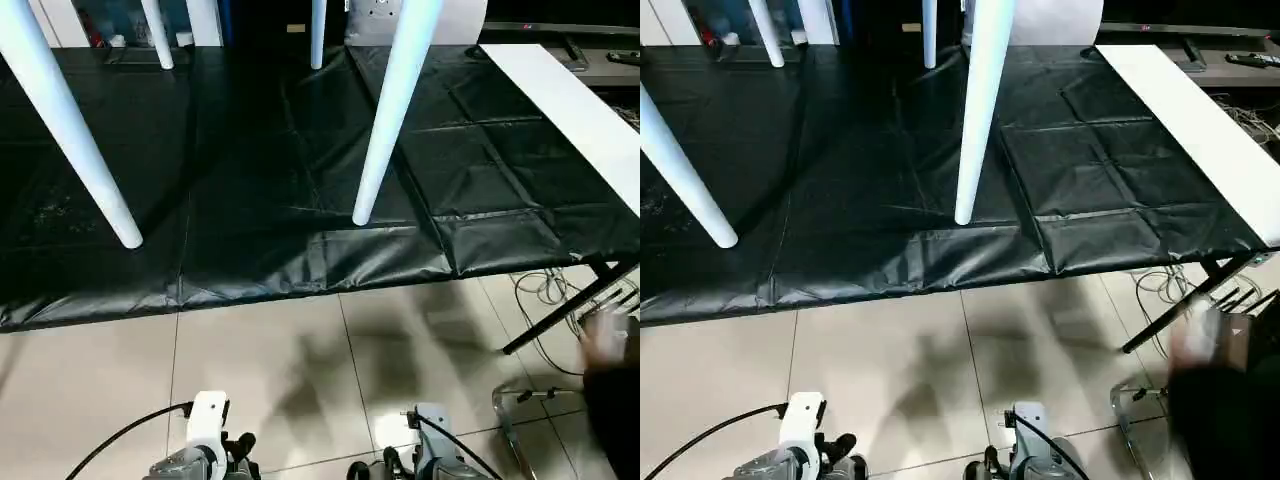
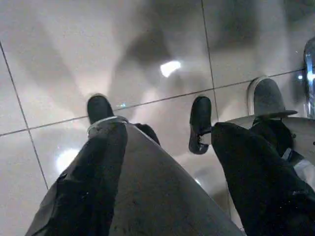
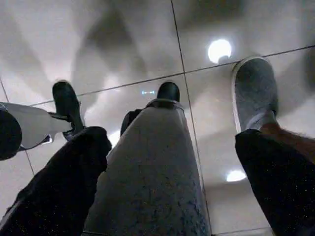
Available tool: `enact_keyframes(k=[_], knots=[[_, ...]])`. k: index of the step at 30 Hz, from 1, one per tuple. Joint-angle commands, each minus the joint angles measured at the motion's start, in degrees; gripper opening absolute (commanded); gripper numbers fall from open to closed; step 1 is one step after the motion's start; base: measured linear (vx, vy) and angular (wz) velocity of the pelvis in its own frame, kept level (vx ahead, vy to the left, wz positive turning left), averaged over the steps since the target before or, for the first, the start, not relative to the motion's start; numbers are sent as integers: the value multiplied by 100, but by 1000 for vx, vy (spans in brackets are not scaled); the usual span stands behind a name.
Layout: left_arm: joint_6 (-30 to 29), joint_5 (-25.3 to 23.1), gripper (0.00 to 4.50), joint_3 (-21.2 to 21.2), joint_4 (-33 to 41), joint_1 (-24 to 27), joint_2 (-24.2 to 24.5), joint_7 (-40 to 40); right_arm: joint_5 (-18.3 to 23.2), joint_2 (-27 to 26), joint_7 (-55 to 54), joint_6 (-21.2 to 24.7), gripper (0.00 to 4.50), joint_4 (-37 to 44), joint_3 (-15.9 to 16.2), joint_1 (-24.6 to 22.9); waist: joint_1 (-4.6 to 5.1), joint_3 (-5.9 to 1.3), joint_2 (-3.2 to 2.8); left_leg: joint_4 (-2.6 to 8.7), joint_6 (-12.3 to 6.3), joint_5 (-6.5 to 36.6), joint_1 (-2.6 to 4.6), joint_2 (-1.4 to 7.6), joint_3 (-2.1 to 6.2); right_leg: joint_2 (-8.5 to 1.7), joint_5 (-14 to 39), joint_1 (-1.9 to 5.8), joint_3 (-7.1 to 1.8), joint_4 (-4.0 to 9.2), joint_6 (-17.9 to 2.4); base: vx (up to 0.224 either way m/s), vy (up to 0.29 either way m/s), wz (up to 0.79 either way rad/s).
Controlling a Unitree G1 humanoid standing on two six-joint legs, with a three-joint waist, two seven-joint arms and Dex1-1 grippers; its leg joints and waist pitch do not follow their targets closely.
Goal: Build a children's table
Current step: Flip table
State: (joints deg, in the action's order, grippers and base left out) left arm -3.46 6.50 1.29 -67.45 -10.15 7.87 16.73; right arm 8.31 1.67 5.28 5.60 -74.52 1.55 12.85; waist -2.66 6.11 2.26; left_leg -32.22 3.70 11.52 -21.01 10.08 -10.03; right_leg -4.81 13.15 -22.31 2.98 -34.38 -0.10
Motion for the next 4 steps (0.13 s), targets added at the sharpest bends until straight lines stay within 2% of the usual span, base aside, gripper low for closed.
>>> enact_keyframes(k=[1,4], knots=[[-20,-4,318,-18,-78,26,-25,-3,-35,13,-41,54,450,-121,-40,-111,4,-167,-43,440,-509,973,39,423,84,-465,146,183,-322,397,-1502,0,0,0],[-20,-4,318,-18,-78,26,-25,-3,-35,13,-41,54,450,-121,-40,-111,5,-169,-45,436,-539,918,41,422,82,-462,45,185,-318,389,-1521,0,0,0]])
